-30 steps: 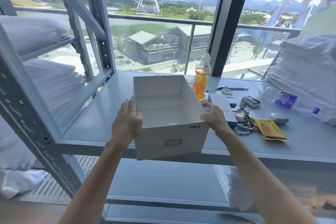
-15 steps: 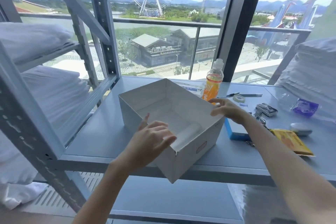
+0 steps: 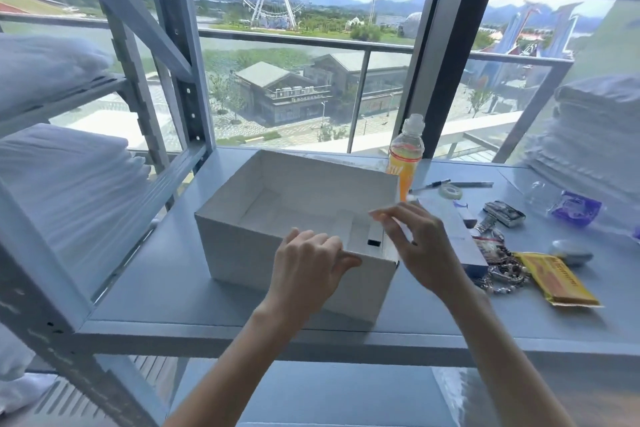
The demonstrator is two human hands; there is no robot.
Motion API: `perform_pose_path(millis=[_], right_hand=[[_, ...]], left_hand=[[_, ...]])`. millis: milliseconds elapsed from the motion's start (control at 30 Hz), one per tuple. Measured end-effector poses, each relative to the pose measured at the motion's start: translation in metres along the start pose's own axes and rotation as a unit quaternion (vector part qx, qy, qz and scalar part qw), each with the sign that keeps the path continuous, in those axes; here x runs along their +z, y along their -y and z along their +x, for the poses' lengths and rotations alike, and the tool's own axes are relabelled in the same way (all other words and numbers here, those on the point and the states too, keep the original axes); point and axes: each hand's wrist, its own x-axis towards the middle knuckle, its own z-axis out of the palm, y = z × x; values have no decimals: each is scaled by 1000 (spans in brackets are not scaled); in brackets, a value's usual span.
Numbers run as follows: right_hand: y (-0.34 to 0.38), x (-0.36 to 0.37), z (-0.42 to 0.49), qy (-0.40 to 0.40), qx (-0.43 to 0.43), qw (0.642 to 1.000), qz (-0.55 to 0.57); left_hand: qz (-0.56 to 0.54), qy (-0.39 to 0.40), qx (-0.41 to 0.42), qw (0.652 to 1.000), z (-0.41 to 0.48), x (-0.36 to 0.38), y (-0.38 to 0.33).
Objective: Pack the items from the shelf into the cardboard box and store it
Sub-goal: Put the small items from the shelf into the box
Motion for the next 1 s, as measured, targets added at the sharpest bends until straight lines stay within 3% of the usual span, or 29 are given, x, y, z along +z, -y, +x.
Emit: perform_pose_path(millis=[200,467,767,1000], right_hand=[[-14,10,-34,10,-61,998,-27],[-41,13,-38,18,-130,991,-20],[-46,-23,-59,8,-53,997,53],[-38,-33,-71,-3,-25,998,62]], left_hand=[[-46,-9,21,999,11,7,9],[34,-48,-2,998,-4,-4,54],[54,-81,62,993,-17,-6,3],[33,-76,65,995,-17,-9,-6]])
